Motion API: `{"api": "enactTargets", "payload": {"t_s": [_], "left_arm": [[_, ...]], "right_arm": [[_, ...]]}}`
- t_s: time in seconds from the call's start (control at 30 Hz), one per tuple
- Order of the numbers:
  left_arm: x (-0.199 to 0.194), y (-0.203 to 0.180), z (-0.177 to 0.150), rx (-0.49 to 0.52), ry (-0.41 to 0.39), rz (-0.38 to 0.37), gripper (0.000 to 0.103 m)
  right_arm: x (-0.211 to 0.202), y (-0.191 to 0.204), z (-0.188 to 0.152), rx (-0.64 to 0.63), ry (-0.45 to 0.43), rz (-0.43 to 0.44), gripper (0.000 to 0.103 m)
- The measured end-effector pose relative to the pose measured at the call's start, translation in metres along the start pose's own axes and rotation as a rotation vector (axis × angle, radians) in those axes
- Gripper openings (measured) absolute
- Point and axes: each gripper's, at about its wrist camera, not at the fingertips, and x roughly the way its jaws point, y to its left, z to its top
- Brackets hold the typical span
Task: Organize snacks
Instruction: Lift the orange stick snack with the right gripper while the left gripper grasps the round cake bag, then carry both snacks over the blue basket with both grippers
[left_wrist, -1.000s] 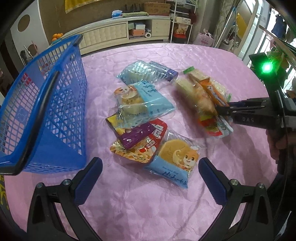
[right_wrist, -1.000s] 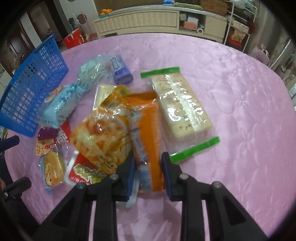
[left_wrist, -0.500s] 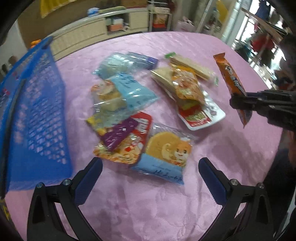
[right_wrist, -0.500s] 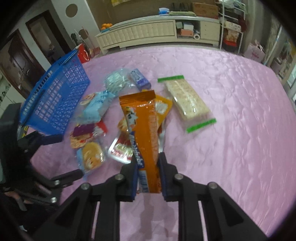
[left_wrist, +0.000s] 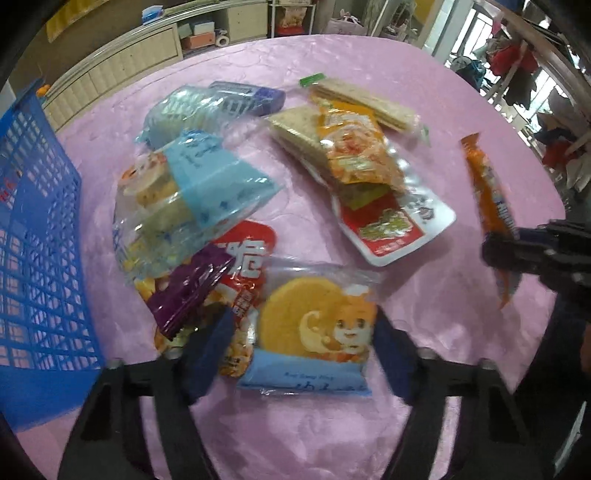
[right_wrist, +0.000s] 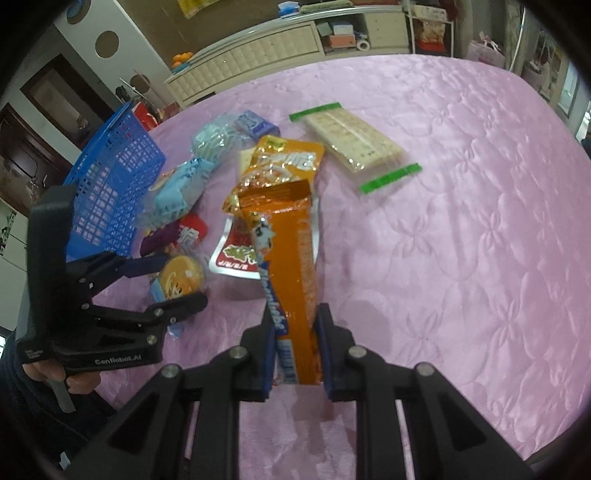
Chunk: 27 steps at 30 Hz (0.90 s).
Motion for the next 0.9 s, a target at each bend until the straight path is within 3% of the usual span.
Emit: {"api": "enactTargets", "payload": {"t_s": [0.13,0.3,0.53,0.7,0.8,0.9], "left_arm": [[-0.003,-0.006,-0.002,0.011,0.004,0.013,0.052],[-0.019,0.002,-0.008,-0.051,-0.015,-0.019,0.052],[-0.068,0.01,-0.018,-0.075,-0.104,-0.011,0.052],[-0.123,0.017,-0.031,-0.074,-0.199,0.001,0.052],[-0.15,0.025,-0.035,-0.08,-0.249,0.03,0.052],[-0.173,0.034,-0.039,-0.09,-0.286,0.061,0.052]], "right_arm": [[0.003,0.004,-0.004,-0.004,0.012,0.001,0.024],[-0.004,0.017,-0.007,-0.023,0.004,0.009,0.024],[-0.03,0.039,-0.004,-0.046,-0.037,0.025,0.024],[-0.057,0.068,0.002,-0.093,-0.076,0.04,0.024],[-0.066,0.084,0.011,-0.102,-0.073,0.086,0.024],[-0.075,0.11,0.02,-0.156,-0.1,0.071,0.024]]}}
